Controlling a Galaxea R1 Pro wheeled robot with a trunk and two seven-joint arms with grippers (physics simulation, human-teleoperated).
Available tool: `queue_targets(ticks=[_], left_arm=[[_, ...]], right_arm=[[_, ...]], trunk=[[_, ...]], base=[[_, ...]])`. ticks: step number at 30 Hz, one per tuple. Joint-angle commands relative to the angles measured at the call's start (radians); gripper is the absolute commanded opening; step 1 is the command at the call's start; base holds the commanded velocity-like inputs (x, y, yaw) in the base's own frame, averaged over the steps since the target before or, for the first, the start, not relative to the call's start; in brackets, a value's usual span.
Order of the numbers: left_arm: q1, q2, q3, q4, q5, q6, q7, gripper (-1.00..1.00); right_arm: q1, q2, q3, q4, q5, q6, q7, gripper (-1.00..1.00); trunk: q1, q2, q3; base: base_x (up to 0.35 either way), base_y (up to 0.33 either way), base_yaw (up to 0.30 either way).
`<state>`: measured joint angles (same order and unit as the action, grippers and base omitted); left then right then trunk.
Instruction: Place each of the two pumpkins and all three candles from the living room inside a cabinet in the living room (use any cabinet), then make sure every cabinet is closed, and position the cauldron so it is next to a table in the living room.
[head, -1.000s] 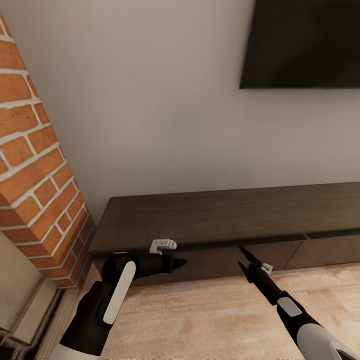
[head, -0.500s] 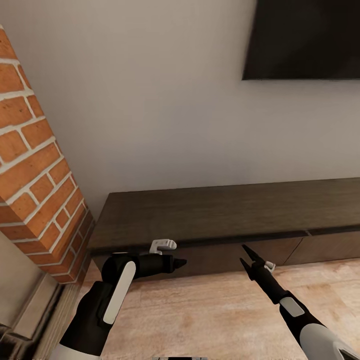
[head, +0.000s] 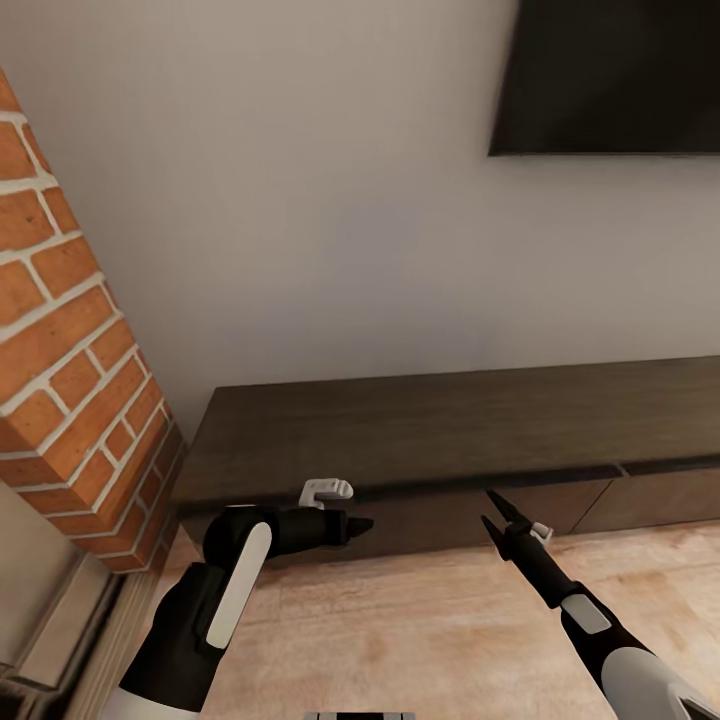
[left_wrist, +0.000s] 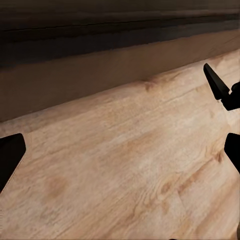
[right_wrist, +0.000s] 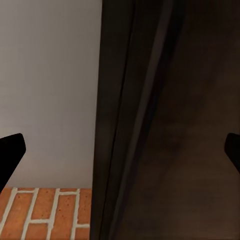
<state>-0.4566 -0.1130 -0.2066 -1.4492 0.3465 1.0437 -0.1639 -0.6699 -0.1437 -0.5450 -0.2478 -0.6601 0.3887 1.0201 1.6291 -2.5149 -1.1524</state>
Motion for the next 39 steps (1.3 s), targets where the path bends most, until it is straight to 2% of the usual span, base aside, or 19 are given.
queue_targets(ticks=[1,39], left_arm=[[0.000,0.000,0.001,-0.001,-0.011,0.004,-0.010,1.00],[0.000,-0.001,-0.013,-0.001,-0.015,0.004,-0.009,1.00]], right_arm=[[0.000,0.000,0.000,0.001,-0.007,0.009,0.001,1.00],[0.000,-0.001,0.000,0.000,-0.007,0.010,0.002,1.00]], trunk=[[0.000,0.000,-0.001],[0.000,0.000,-0.001]], base=[[0.152,0.000,0.000],[0.068,-0.020,0.000]])
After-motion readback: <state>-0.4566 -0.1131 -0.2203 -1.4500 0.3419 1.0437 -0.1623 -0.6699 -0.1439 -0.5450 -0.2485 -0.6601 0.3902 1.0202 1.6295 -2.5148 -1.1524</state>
